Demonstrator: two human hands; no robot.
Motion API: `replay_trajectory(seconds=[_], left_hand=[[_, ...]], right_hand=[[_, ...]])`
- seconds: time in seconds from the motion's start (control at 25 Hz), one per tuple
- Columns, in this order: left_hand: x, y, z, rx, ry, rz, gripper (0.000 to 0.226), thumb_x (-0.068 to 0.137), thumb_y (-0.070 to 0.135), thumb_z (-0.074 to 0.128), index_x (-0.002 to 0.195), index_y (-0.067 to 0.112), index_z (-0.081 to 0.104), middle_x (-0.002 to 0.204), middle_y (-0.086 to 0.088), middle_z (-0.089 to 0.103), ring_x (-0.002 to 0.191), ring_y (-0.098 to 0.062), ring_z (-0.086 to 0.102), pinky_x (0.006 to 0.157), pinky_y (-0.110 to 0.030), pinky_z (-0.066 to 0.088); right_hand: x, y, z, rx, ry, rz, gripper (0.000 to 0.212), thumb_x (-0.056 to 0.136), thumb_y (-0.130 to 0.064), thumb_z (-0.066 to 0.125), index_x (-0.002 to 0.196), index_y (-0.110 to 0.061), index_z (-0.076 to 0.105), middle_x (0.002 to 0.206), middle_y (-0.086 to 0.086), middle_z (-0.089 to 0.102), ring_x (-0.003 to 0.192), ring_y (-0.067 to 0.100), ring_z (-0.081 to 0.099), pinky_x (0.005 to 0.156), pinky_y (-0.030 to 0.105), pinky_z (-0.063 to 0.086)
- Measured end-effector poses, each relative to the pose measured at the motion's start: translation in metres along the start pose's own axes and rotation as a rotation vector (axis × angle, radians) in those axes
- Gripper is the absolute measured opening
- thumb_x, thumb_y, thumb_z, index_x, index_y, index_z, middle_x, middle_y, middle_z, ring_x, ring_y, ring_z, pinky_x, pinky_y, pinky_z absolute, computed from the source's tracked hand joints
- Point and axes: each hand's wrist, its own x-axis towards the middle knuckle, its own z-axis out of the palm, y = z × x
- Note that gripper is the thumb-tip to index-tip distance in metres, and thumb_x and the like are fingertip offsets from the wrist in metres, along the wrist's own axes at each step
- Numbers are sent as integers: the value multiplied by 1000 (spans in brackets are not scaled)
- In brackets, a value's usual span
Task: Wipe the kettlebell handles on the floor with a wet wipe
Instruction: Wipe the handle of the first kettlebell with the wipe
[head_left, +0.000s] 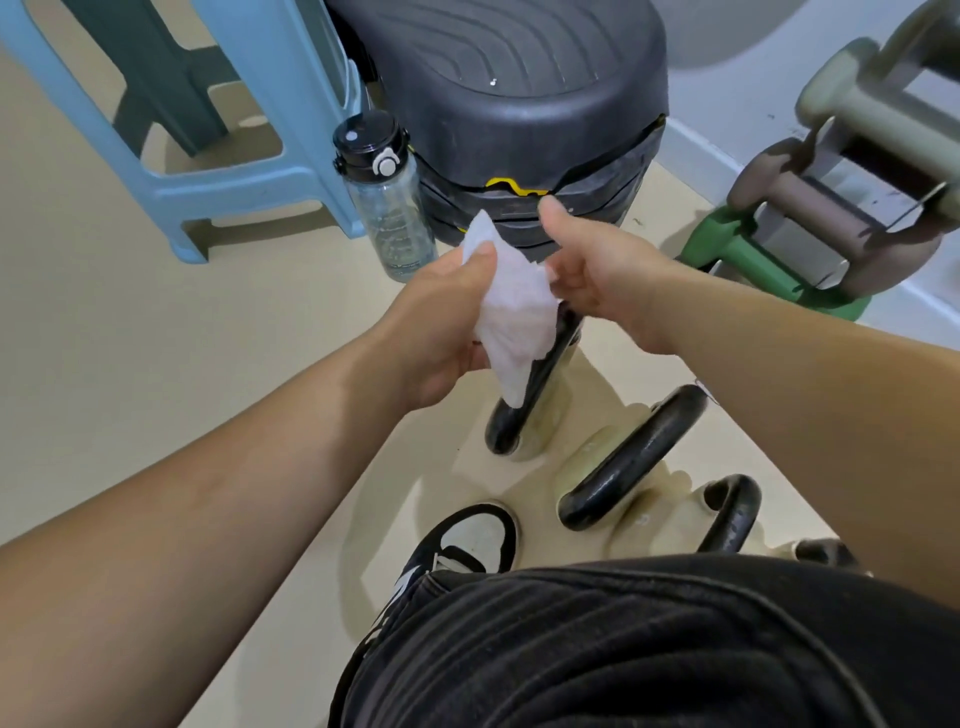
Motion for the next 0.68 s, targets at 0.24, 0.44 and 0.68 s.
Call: replay_trajectory(seconds=[0.24, 0.44, 0.68], left_hand=[[-2, -12, 6, 44, 49, -18, 31, 102, 38, 51, 116, 12, 61, 109, -10, 75, 98, -29, 72, 85, -47, 56], [1, -20, -2, 411, 301, 160, 20, 97, 41, 55, 94, 25, 67, 82, 2, 67, 67, -15, 56, 59, -26, 45], [21, -55, -23, 780, 289, -27, 32, 95, 48, 55, 117, 25, 61, 115, 1, 63, 96, -21, 62, 74, -31, 50]], right_hand=[[-5, -3, 7, 149, 63, -49, 25, 100, -34, 52, 105, -12, 63, 96, 12, 67, 79, 31, 65, 66, 45, 62], [-7, 10, 5, 0, 240, 2, 29, 97, -43, 54, 104, -16, 61, 105, 11, 66, 90, 32, 64, 82, 44, 58], [-3, 33, -1, -108, 283, 30, 9, 91, -9, 57, 87, -16, 55, 87, 17, 60, 65, 32, 61, 65, 53, 63]])
